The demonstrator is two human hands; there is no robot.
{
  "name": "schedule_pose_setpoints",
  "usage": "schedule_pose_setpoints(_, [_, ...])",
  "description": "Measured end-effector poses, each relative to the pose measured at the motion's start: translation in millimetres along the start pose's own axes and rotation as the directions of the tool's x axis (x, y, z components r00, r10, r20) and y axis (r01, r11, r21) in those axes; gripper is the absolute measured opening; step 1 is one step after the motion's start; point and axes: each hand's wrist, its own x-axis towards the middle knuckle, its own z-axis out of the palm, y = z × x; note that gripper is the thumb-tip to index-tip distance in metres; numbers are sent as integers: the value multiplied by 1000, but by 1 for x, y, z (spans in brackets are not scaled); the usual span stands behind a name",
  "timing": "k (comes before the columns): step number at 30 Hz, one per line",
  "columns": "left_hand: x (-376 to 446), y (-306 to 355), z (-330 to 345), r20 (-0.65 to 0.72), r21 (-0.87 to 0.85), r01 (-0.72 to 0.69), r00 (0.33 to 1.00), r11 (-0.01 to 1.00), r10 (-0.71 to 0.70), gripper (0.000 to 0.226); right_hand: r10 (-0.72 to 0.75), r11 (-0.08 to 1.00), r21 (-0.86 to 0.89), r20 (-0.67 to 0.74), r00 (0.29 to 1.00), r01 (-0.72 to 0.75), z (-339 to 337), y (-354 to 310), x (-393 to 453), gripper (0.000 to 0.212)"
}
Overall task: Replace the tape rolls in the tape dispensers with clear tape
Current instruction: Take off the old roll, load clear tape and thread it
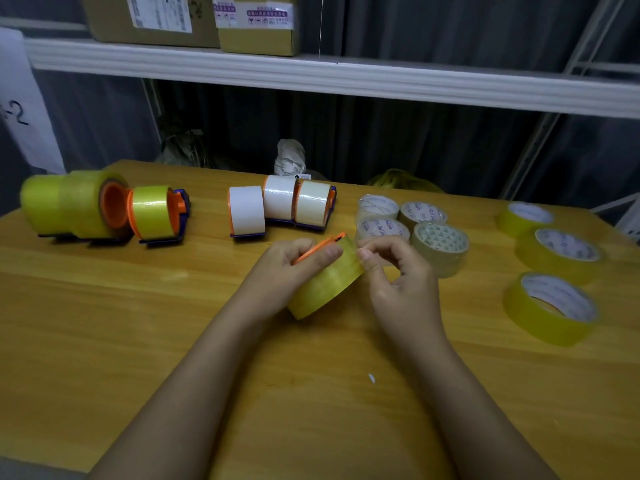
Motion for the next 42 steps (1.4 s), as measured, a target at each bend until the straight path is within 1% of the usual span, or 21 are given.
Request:
schedule_pose_setpoints(2, [1, 1, -2, -30, 21, 4, 1000, 1000, -3, 63, 30, 998, 55, 30, 999, -32, 2, 0, 0, 4])
schedule_pose_setpoints(3, [0, 1, -3, -39, 16, 27, 999, 1000, -26, 71, 44, 996, 78, 41, 998, -47, 3, -1, 0, 5])
schedule_pose_setpoints(5, [-1, 3, -5, -7, -10, 71, 997, 997, -71, 95, 66, 992, 106, 51, 997, -71, 4, -3, 0, 7])
schedule_pose_setpoints(6, [-2, 3, -6, 16, -21, 75, 997, 997, -75, 98, 79, 990, 117, 54, 995, -85, 5, -5, 1, 8])
schedule_pose_setpoints(8, [-3, 5, -8, 42, -34, 57, 998, 998, -56, 88, 115, 984, 130, 59, 992, -121, 5, -5, 2, 10])
schedule_pose_setpoints(11, [-4, 4, -9, 66, -57, 50, 997, 997, -46, 96, 218, 958, 171, 95, 971, -232, 4, 0, 10, 11])
schedule_pose_setpoints(12, [-5, 4, -10, 72, -70, 51, 996, 996, -46, 90, 272, 935, 199, 123, 954, -292, 3, 2, 13, 11])
schedule_pose_setpoints(14, [-6, 7, -9, 99, -80, 35, 995, 996, -27, 52, 350, 892, 230, 195, 916, -390, 1, 4, 21, 14])
schedule_pose_setpoints(15, [-6, 8, -9, 112, -78, 35, 993, 996, -27, 37, 364, 880, 230, 237, 901, -416, 0, 5, 26, 16])
schedule_pose_setpoints(16, [-5, 7, -9, 112, -77, 38, 993, 996, -29, 31, 363, 875, 226, 281, 888, -429, -2, 5, 30, 16])
schedule_pose_setpoints(17, [-5, 6, -9, 94, -78, 53, 995, 996, -45, 32, 351, 875, 221, 322, 879, -431, -4, 6, 34, 16])
schedule_pose_setpoints(19, [-4, 4, -9, 55, -88, 89, 995, 992, -84, 39, 305, 889, 221, 365, 880, -400, -6, 7, 38, 16])
schedule_pose_setpoints(20, [-5, 3, -9, 39, -95, 98, 995, 991, -94, 34, 280, 900, 226, 354, 892, -372, -5, 8, 37, 16])
schedule_pose_setpoints(22, [-6, 6, -9, 33, -80, 102, 994, 992, -100, 20, 231, 914, 264, 282, 931, -307, 0, 11, 31, 15])
schedule_pose_setpoints(25, [-7, 8, -13, 49, -27, 77, 996, 997, -75, 19, 161, 936, 287, 160, 974, -202, 8, 14, 18, 15])
schedule_pose_setpoints(28, [-7, 8, -16, 45, -64, 67, 997, 996, -64, 22, 58, 976, 204, 91, 994, -76, 11, 11, 9, 17])
schedule_pose_setpoints(31, [-8, 12, -21, 72, -68, 91, 994, 994, -86, 25, -88, 994, 64, 42, 995, 86, 13, 8, 3, 6])
schedule_pose_setpoints(34, [-6, 17, -28, 153, -6, 90, 984, 996, -88, 28, -202, 979, -19, 28, 979, 203, 15, 4, -1, 14])
schedule_pose_setpoints(37, [-6, 21, -27, 178, 28, 105, 978, 994, -108, 23, -202, 979, -13, 34, 979, 203, 14, 1, -1, 13])
schedule_pose_setpoints(40, [-7, 20, -23, 154, 59, 53, 986, 997, -62, 21, -50, 988, 147, 108, 993, 34, 9, -2, 4, 6])
schedule_pose_setpoints(42, [-7, 18, -22, 138, 76, 47, 989, 996, -57, 20, 8, 971, 234, 165, 986, -47, 5, -1, 6, 5])
